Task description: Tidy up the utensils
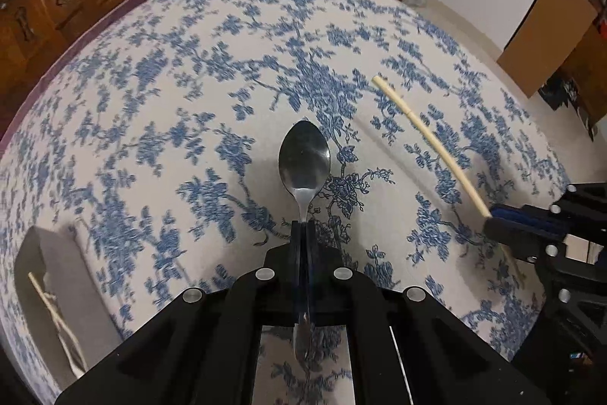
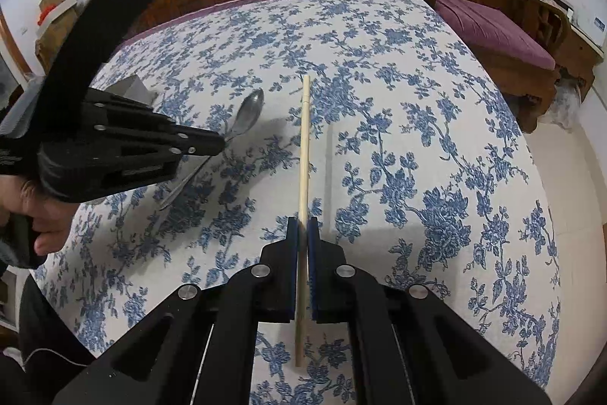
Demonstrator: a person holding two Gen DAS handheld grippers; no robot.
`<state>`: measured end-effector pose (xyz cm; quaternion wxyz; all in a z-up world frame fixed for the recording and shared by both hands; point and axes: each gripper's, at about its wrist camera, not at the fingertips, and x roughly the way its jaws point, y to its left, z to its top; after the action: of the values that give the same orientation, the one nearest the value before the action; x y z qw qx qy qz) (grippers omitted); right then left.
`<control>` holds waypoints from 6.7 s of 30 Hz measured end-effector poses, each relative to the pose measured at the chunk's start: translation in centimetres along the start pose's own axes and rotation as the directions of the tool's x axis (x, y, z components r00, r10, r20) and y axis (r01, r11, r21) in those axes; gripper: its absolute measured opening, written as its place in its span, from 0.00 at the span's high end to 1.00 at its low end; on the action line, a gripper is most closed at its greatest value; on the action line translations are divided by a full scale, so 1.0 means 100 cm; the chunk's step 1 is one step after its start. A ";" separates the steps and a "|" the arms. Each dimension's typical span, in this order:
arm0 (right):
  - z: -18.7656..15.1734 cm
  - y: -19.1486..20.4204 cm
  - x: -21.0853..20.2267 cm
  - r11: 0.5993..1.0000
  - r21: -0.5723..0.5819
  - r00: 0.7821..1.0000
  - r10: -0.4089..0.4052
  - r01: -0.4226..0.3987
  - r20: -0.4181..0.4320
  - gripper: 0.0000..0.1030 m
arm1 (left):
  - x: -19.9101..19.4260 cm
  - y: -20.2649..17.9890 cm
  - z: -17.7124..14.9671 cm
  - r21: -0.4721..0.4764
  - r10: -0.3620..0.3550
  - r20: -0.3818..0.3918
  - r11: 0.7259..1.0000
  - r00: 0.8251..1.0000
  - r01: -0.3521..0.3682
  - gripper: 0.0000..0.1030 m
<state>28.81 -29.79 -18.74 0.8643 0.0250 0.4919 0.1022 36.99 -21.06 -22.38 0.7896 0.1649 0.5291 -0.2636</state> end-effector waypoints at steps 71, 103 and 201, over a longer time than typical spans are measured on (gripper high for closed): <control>0.096 0.256 0.041 0.935 -0.255 0.968 0.251 -0.247 -0.015 0.94 | -0.109 0.231 -0.152 -0.459 0.158 0.129 0.884 0.979 -0.083 0.98; 0.088 0.291 0.086 0.941 -0.173 0.957 0.286 -0.290 -0.047 0.92 | -0.181 0.226 -0.207 -0.509 0.268 0.188 0.849 0.945 -0.140 0.97; -0.020 0.188 -0.287 0.994 -0.106 0.800 0.060 0.004 0.596 0.02 | -0.379 0.004 -0.228 -0.525 0.514 0.524 0.823 0.679 -0.218 0.07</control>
<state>10.04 -17.30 7.22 0.9738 0.0190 0.1877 0.1269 8.72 0.72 3.71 0.9748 -0.0051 0.2224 -0.0151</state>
